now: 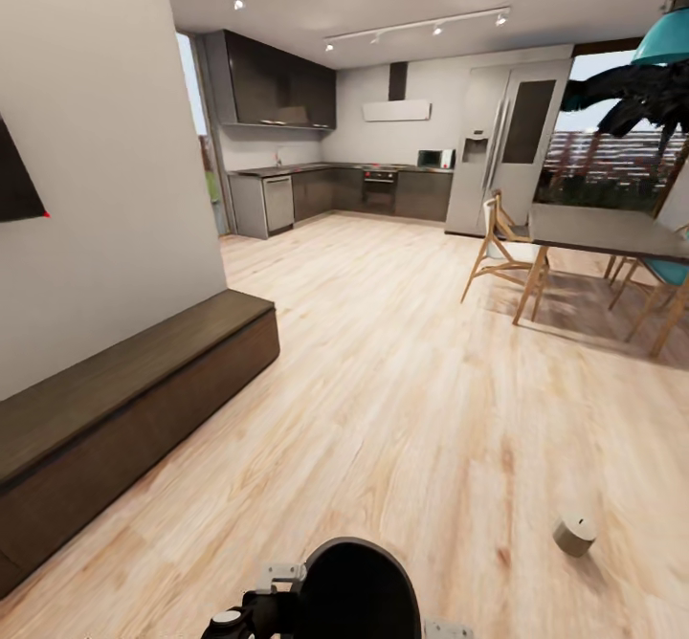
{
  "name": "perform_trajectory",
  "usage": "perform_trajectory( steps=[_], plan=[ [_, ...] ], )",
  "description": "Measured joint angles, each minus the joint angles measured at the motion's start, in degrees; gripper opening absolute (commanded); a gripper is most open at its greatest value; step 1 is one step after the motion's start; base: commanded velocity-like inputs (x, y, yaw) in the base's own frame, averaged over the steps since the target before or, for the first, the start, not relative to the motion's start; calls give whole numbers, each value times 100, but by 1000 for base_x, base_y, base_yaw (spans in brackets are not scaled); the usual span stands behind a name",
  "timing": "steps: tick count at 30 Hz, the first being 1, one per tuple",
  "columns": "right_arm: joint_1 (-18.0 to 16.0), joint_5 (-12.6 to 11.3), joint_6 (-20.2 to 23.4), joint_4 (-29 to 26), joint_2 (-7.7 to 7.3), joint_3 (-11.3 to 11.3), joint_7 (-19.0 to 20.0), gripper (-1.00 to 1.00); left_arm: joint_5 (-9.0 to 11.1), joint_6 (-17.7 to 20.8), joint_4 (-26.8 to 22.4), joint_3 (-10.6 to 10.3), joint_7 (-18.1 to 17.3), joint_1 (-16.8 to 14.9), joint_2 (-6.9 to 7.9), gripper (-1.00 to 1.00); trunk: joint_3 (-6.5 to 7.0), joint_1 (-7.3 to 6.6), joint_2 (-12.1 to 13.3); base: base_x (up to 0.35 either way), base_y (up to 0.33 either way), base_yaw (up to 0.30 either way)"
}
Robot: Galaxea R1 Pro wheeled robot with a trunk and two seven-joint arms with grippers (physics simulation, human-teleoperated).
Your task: Place each of the two pumpkins and all three candles from the living room inside a cabinet in the living room (use any cabinet), then make sure every cabinet is closed, and position the cauldron so it is next to a table in the living room.
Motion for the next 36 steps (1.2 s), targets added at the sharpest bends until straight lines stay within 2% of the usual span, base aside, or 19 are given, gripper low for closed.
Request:
perform_trajectory(
  steps=[5,17,36],
  plan=[
    [-1,0,4,0,0,2,0,-100,1,5,-1,0,1,1,0,-100,0,0,0,-327,0,-179],
    [-1,1,6,-3,0,7,-2,-100,6,1,-2,-1,-4,1,4,-100,0,0,0,-329,0,-34],
    [0,-8,-9,12,0,1,5,-100,3,0,7,-7,-3,-1,2,-100,0,0,0,-329,0,-267]
  ],
)
